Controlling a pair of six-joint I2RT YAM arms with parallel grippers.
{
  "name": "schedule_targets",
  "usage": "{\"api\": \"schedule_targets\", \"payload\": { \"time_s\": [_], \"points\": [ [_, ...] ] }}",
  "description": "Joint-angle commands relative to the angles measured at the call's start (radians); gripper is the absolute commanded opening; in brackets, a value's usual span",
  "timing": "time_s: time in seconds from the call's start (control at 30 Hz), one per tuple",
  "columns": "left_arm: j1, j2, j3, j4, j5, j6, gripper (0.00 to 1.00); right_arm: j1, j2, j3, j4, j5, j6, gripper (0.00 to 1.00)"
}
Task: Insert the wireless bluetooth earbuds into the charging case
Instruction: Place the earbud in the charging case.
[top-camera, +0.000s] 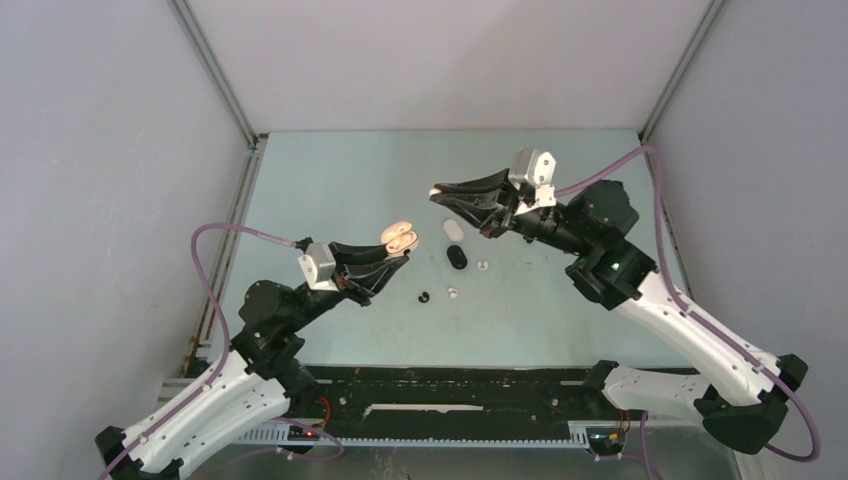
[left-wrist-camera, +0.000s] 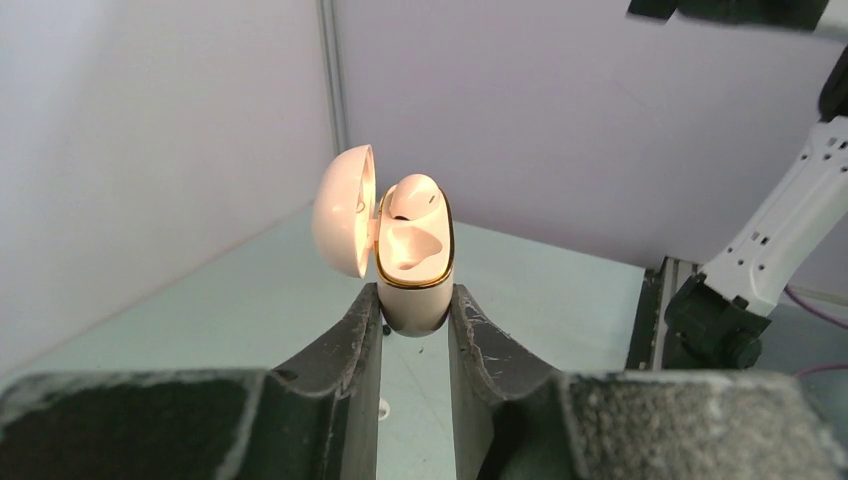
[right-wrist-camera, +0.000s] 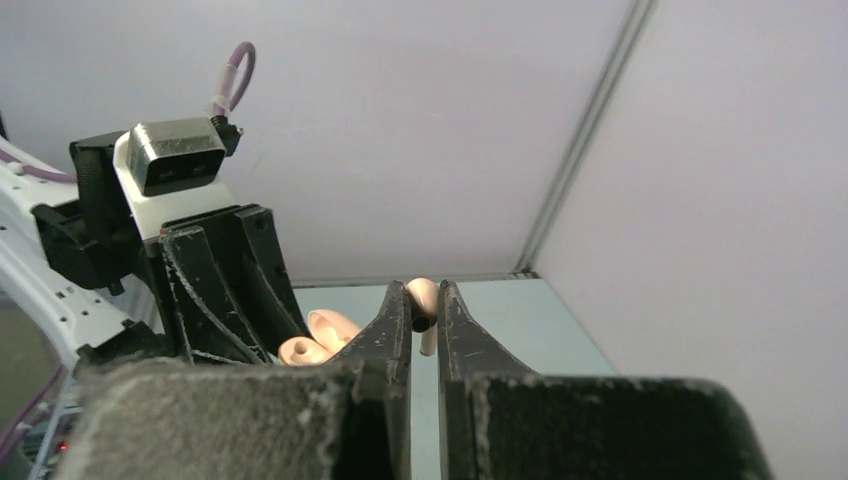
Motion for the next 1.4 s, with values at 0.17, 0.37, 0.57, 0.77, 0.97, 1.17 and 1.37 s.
{"api": "schedule_targets", "payload": {
  "time_s": [0.17,0.37,0.57,0.77,0.97,1.17,1.37],
  "points": [
    [0.006,-0.004,-0.028,0.143,0.002,-0.076,0.00,0.087,0.069,-0.102,0.320,-0.021,0.077,0.00],
    [0.005,0.004,-0.030,0.121,0.015,-0.059,0.00,0.135,0.071,-0.127,0.327,-0.028,0.074,0.00],
    [0.006,0.006,-0.032,0.146,0.026,-0.077,0.00,0.163,0.075,-0.152,0.324,-0.009,0.071,0.00],
    [0.004,0.001,-0.040,0.149,0.041,-0.082,0.00,0.195,0.092,-0.174,0.356,0.023,0.047,0.00],
    [0.006,-0.001,-0.042,0.140,0.050,-0.077,0.00,0.220,0.111,-0.175,0.354,0.036,0.019,0.00],
    [0.005,-0.012,-0.045,0.140,0.048,-0.073,0.00,0.231,0.124,-0.176,0.333,0.053,0.001,0.00],
    [0.005,-0.015,-0.046,0.139,0.048,-0.068,0.00,0.233,0.122,-0.193,0.327,0.061,-0.005,0.00]
  ]
}}
